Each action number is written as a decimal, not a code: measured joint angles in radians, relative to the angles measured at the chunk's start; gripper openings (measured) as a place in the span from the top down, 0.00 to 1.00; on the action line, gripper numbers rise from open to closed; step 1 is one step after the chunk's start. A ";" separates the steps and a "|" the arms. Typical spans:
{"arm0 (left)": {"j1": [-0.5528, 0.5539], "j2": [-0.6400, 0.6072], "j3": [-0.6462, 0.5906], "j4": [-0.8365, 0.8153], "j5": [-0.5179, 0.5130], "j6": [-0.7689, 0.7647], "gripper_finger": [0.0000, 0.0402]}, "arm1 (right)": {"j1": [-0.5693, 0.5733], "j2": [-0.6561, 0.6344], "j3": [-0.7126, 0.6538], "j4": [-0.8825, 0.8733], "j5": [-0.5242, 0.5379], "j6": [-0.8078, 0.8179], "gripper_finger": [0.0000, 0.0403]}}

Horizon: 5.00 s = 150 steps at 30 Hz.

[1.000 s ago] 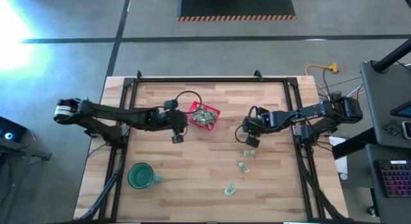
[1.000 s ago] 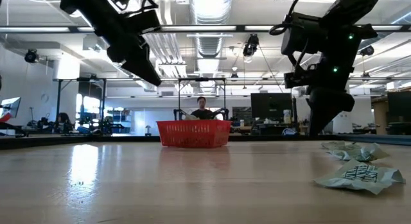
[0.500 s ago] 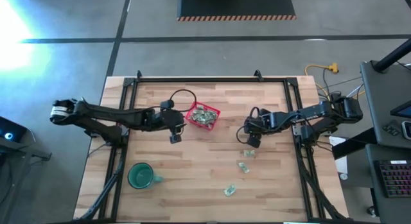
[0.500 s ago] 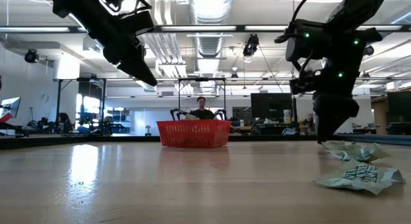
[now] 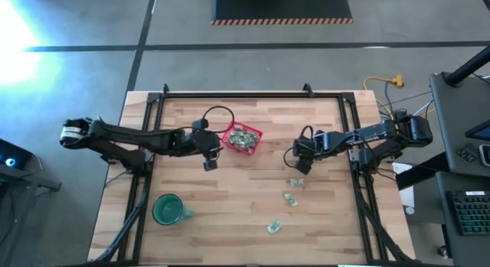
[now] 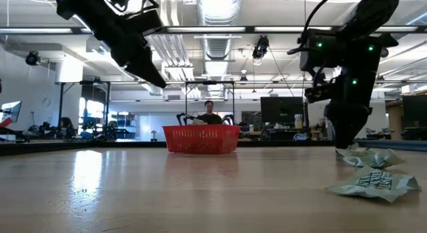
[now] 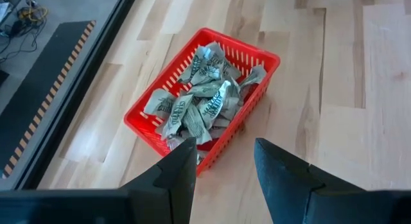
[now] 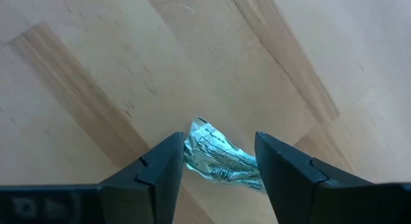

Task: Pick and place items into bin
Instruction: Put the stevia packet into the red bin

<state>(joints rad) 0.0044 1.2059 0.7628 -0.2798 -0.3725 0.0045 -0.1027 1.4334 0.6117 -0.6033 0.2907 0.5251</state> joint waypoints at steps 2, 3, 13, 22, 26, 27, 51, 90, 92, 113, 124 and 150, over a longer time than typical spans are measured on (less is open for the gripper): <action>0.000 0.001 0.000 0.008 0.001 0.000 0.65 | -0.002 0.000 -0.001 0.003 -0.015 0.000 0.57; 0.000 0.001 0.000 0.013 0.001 0.000 0.65 | -0.002 0.000 -0.001 0.004 -0.022 0.000 0.59; -0.001 0.001 0.000 0.010 0.002 -0.002 0.65 | -0.002 0.001 -0.003 0.012 -0.052 -0.009 0.84; -0.001 0.001 0.000 0.010 0.002 -0.002 0.65 | -0.003 0.003 0.007 0.009 -0.055 -0.070 0.97; -0.001 0.002 0.000 0.010 0.002 -0.002 0.65 | -0.004 0.006 0.020 0.050 -0.055 -0.127 0.97; -0.001 0.002 0.000 0.010 0.002 -0.002 0.65 | -0.004 0.006 0.025 0.073 -0.055 -0.143 0.97; 0.000 0.002 -0.002 0.008 0.002 0.001 0.65 | -0.010 0.008 0.046 1.143 -0.053 -0.555 0.97; -0.001 0.002 -0.029 0.009 0.007 0.001 0.65 | -0.064 0.386 0.198 1.185 -0.011 -0.510 0.75; -0.001 0.002 -0.029 0.009 0.007 0.001 0.65 | -0.064 0.384 0.198 1.182 -0.011 -0.523 0.71; -0.001 0.002 -0.029 0.011 0.006 0.002 0.65 | 0.030 0.036 0.186 0.411 -0.396 -0.527 0.65; -0.001 0.002 -0.029 0.042 0.006 0.003 0.65 | 0.178 0.009 0.163 0.228 -0.423 -0.414 0.68; -0.001 0.002 -0.030 0.042 0.007 0.003 0.65 | 0.230 0.010 0.012 0.237 -0.393 -0.180 0.70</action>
<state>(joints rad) 0.0032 1.2076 0.7326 -0.2382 -0.3656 0.0071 0.1277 1.4437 0.6237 -0.3663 -0.1020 0.3450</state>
